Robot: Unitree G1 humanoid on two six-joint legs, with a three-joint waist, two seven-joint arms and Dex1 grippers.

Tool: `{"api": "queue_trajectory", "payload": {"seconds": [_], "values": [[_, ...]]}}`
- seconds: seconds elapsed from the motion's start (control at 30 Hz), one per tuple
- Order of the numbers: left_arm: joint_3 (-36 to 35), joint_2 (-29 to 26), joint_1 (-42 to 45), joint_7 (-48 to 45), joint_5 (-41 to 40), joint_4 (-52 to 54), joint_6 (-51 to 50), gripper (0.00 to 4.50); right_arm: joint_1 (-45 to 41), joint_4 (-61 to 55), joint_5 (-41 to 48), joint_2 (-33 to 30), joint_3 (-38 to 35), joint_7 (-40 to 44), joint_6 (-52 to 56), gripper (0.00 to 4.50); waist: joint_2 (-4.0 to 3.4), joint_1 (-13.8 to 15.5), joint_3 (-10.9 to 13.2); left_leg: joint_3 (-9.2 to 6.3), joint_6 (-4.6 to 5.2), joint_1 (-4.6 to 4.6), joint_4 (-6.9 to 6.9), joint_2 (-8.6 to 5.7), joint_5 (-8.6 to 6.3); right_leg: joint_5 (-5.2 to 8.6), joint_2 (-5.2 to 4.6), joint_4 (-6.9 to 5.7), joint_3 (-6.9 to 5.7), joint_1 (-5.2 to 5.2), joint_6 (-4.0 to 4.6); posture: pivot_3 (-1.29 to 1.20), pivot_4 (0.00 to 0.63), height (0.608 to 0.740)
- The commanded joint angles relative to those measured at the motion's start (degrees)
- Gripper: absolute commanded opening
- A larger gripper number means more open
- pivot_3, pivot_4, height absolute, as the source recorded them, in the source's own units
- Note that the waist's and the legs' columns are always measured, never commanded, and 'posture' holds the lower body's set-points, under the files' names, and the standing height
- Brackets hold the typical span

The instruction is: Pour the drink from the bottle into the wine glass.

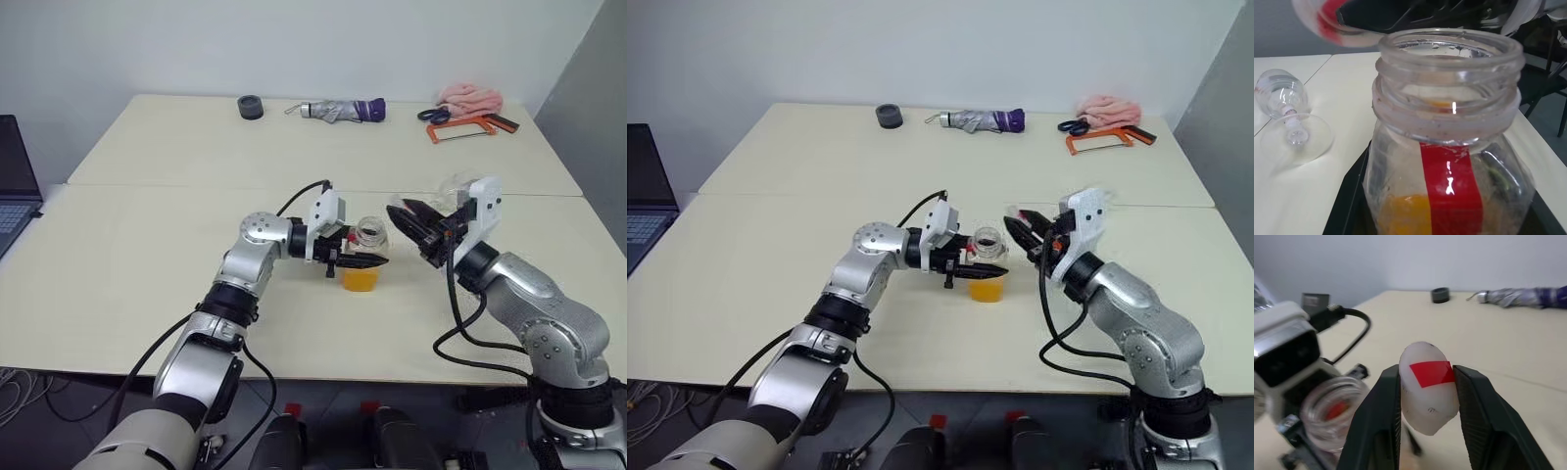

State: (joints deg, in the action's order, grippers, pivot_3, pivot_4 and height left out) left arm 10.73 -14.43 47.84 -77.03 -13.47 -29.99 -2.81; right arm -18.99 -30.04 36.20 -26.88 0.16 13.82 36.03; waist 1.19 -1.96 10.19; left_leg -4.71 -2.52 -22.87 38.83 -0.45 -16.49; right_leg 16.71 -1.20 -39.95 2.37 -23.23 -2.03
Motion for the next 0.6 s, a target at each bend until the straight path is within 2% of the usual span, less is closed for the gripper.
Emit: {"api": "queue_trajectory", "payload": {"seconds": [0.03, 0.07, 0.1, 0.37, 0.6], "values": [[-1.30, -0.32, 0.05, -0.16, -2.07, 3.13, -1.66, 1.72, 1.02, -4.63, -6.43, -2.91, 1.26, 4.09, -6.06, 0.58, 0.00, -0.03, 0.00, 0.00, 0.00, 0.00, 0.00, 0.01, 0.00, 0.00, 0.01, 0.00, 0.00, 0.00, 0.00, 0.00, 0.150, 0.740], [-1.37, -0.47, 0.00, -0.27, -2.18, 3.31, -2.00, 1.72, 1.76, -5.77, -7.77, -4.27, 1.57, 5.33, -6.78, 0.25, 0.00, 0.01, 0.00, 0.01, 0.00, 0.00, 0.00, 0.01, 0.00, 0.00, 0.01, 0.00, 0.02, 0.00, 0.00, 0.00, 0.150, 0.740], [-1.41, -0.61, -0.06, -0.33, -2.23, 3.46, -2.19, 1.72, 2.53, -6.82, -8.88, -5.46, 1.76, 6.36, -7.23, 0.20, 0.00, 0.02, 0.00, -0.01, 0.00, 0.00, 0.00, 0.01, 0.00, 0.00, 0.01, 0.00, 0.01, 0.00, 0.00, 0.00, 0.150, 0.740], [-1.11, -1.17, 0.36, -0.67, -2.54, 2.88, -2.17, 1.72, 14.12, -9.74, -16.35, -11.07, -1.21, 8.70, -8.83, 0.21, 0.01, 0.14, 0.00, -0.01, 0.00, 0.00, 0.01, 0.01, 0.00, 0.00, -0.01, 0.01, 0.01, 0.02, 0.00, 0.00, 0.150, 0.740], [-0.20, -0.88, 0.58, -2.87, -2.87, 3.43, -2.65, 1.72, 25.55, -2.56, -35.03, -18.27, 0.40, 7.03, -16.19, 0.21, 0.01, 0.14, 0.00, 0.16, 0.00, 0.01, 0.01, -0.01, 0.00, 0.00, 0.00, 0.01, 0.02, 0.03, 0.00, 0.00, 0.150, 0.740]]}}
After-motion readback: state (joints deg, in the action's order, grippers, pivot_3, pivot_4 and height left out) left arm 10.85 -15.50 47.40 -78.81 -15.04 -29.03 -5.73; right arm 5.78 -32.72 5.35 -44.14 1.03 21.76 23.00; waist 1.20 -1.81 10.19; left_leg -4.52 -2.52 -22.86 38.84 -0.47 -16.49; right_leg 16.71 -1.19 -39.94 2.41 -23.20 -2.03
